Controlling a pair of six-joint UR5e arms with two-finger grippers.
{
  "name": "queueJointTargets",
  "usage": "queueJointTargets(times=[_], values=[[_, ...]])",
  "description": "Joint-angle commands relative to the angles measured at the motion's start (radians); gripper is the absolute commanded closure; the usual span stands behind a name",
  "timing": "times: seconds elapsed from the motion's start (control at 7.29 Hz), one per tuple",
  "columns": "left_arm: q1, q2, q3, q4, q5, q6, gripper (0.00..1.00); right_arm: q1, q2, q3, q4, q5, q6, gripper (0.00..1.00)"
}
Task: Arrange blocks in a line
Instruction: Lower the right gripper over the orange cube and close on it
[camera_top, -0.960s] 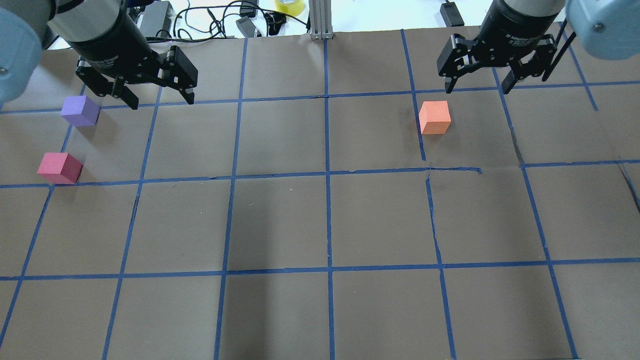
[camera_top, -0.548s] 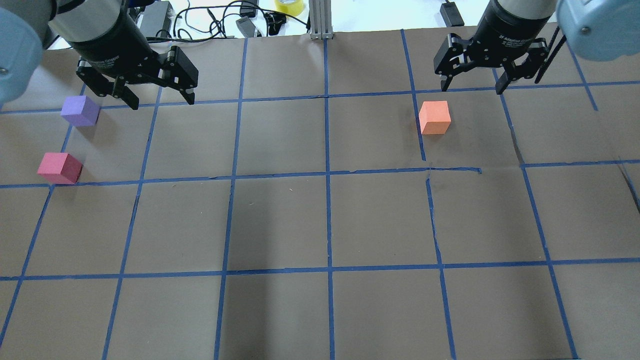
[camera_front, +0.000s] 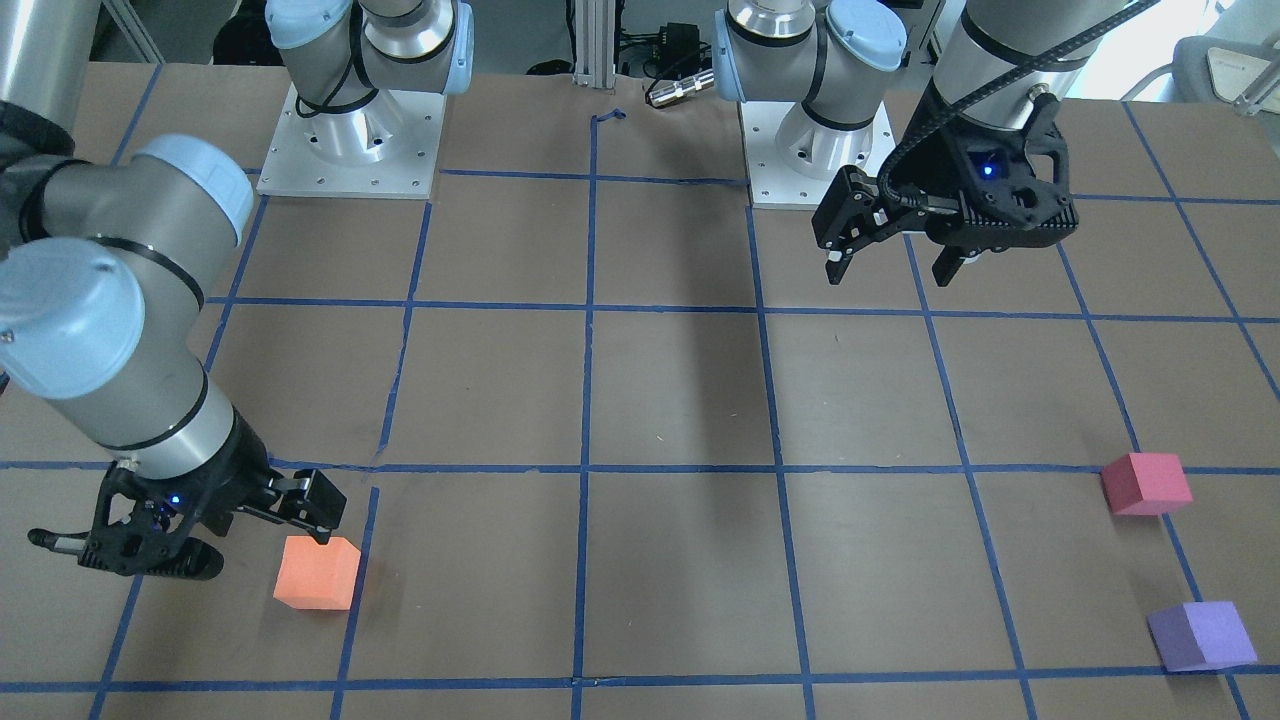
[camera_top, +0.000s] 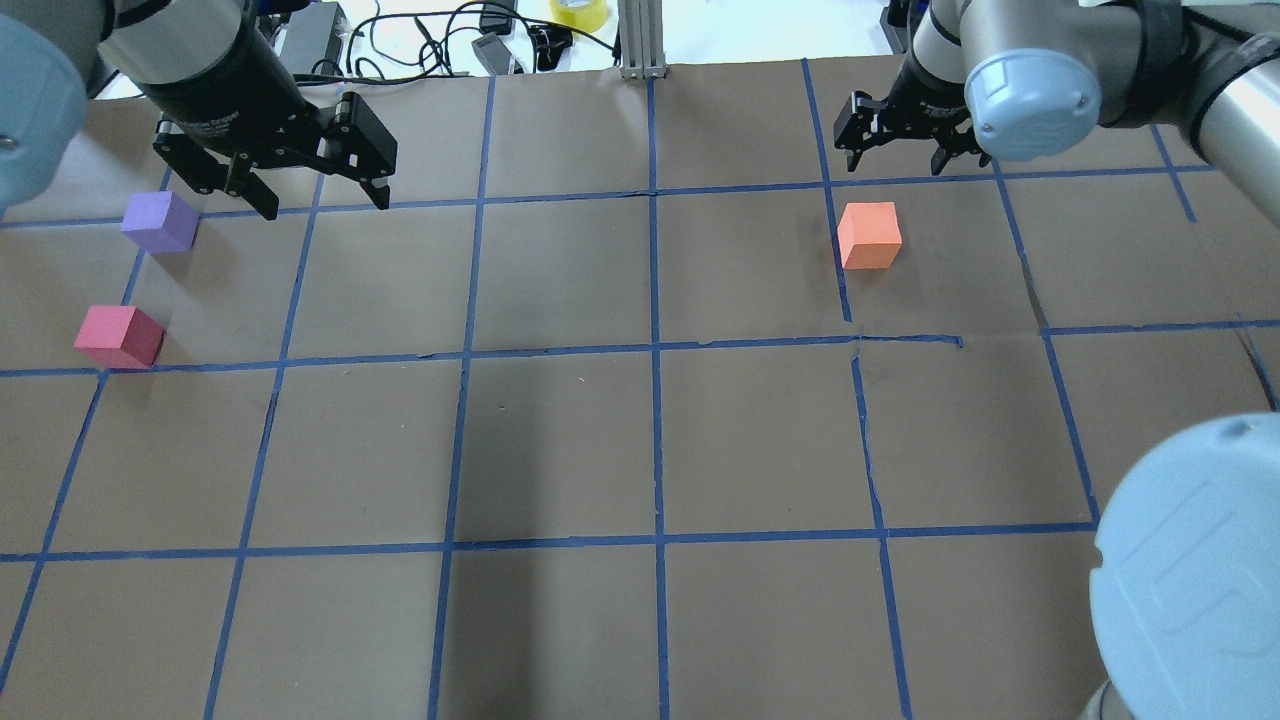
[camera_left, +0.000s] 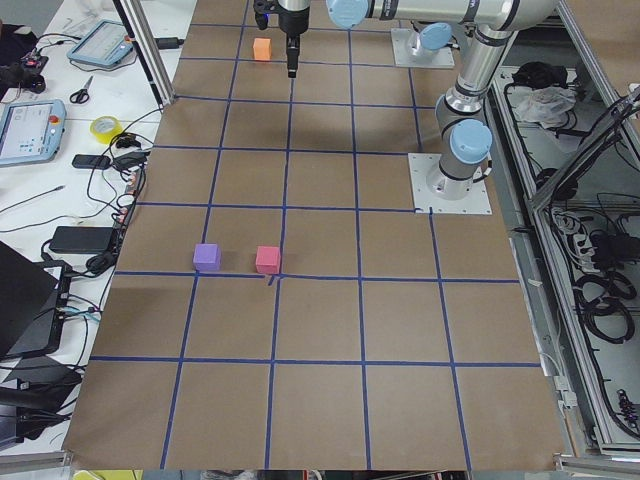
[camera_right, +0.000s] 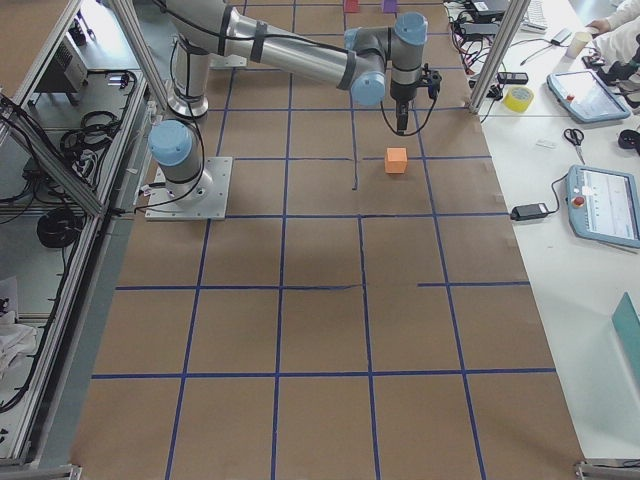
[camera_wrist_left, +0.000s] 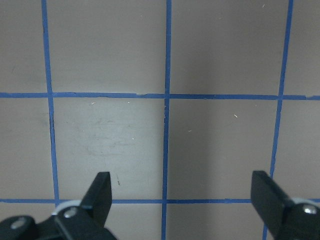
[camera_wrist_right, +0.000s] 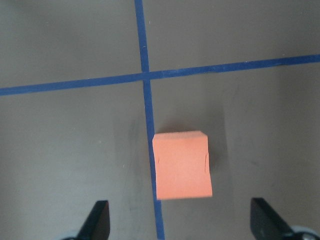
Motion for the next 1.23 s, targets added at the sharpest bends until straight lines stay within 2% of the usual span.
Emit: queueJointTargets(times=[0.0, 0.55, 0.82, 0.96, 1.1], values=[[0.000, -0.001, 0.000, 0.002, 0.000, 0.000, 0.00, -0.017, 0.127, -0.008, -0.096, 0.007, -0.034, 0.00], [0.000, -0.001, 0.000, 0.002, 0.000, 0.001, 0.00, -0.015, 0.173, 0.006, -0.077, 0.018, -0.033, 0.00], [0.000, -0.001, 0.000, 0.002, 0.000, 0.000, 0.00, -0.012, 0.176, 0.011, -0.076, 0.018, -0.008, 0.47], [0.000, -0.001, 0.000, 0.002, 0.000, 0.001, 0.00, -0.011, 0.172, 0.009, -0.079, 0.017, -0.003, 0.61], [0.000, -0.001, 0.000, 0.002, 0.000, 0.001, 0.00, -0.003, 0.170, 0.008, -0.089, 0.018, 0.003, 0.66]])
